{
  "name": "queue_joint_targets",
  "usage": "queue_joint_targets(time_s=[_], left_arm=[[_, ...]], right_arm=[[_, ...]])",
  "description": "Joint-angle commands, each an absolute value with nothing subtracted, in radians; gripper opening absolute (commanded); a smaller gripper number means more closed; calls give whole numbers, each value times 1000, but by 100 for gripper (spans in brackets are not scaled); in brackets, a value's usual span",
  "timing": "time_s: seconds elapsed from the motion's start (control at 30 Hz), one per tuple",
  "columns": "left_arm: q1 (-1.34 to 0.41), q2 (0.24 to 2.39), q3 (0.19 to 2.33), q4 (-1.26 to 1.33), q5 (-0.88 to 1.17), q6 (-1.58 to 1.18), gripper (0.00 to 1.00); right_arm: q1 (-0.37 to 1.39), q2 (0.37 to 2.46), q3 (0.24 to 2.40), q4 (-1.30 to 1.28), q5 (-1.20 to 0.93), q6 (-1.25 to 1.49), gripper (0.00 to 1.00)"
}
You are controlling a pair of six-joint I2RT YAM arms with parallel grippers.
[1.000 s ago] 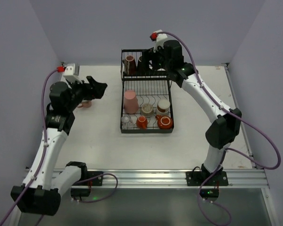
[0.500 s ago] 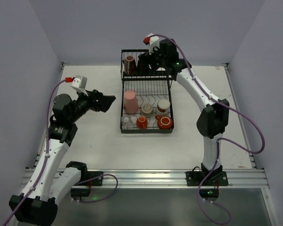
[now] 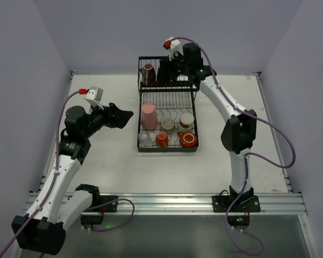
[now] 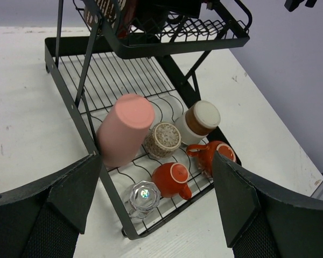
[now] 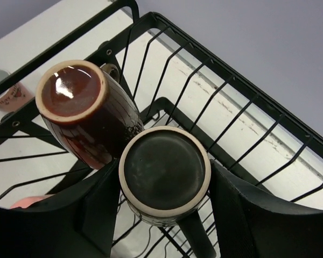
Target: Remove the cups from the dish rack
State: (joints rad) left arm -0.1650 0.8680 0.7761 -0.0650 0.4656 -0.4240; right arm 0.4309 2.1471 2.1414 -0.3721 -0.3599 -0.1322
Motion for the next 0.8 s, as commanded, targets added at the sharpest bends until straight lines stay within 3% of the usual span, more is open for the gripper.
queue_joint_targets(time_s=[0.0,0.23,0.37,0.77], left_arm=[[-169,871,796,-23,491,-436,91],[-172,910,833,139,601,-587,91],[-187,945,844,271,653,-718,89],[-345,1084,880,580,604,-988,82]], right_arm=[[426,2071,2085,-253,-350,-89,38],[426,1873,1925,56,-223,124,27],[423,1760,1829,143,-175,298,26],[423,1362,1229,523,-354,869,25]])
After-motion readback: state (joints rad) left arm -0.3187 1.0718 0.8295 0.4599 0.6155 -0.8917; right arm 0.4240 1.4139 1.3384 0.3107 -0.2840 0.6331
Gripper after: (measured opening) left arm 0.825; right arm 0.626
